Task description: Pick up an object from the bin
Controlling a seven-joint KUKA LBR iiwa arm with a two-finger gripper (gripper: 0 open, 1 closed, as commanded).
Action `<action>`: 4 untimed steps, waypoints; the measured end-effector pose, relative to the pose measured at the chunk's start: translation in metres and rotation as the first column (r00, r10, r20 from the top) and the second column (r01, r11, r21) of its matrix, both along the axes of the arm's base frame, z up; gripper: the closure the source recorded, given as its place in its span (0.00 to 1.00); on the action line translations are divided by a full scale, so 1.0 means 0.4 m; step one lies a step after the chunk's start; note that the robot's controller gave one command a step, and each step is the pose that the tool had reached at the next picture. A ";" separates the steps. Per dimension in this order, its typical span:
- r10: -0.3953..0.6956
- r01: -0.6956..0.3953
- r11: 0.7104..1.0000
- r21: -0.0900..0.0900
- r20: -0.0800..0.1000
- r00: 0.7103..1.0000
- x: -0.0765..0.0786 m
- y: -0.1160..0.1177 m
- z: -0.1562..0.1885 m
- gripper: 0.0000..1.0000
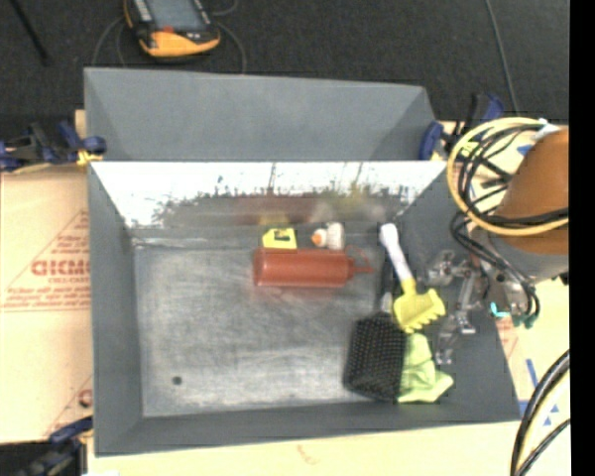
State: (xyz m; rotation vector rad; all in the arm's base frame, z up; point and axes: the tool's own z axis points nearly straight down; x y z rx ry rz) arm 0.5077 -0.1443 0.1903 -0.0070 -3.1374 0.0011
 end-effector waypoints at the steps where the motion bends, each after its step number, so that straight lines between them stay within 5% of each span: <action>1: 0.005 -0.005 1.000 -0.002 0.008 1.000 0.005 0.002 0.011 1.00; 2: 0.008 -0.008 1.000 -0.002 0.008 1.000 0.005 0.003 0.011 0.00; 3: 0.009 -0.009 1.000 -0.002 0.008 1.000 0.005 0.003 0.011 0.00; 4: 0.100 -0.100 0.995 -0.003 0.011 0.995 -0.022 0.058 -0.099 0.00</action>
Offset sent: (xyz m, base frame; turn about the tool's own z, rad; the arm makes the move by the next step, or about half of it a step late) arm 0.0000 0.0000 0.0000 0.0000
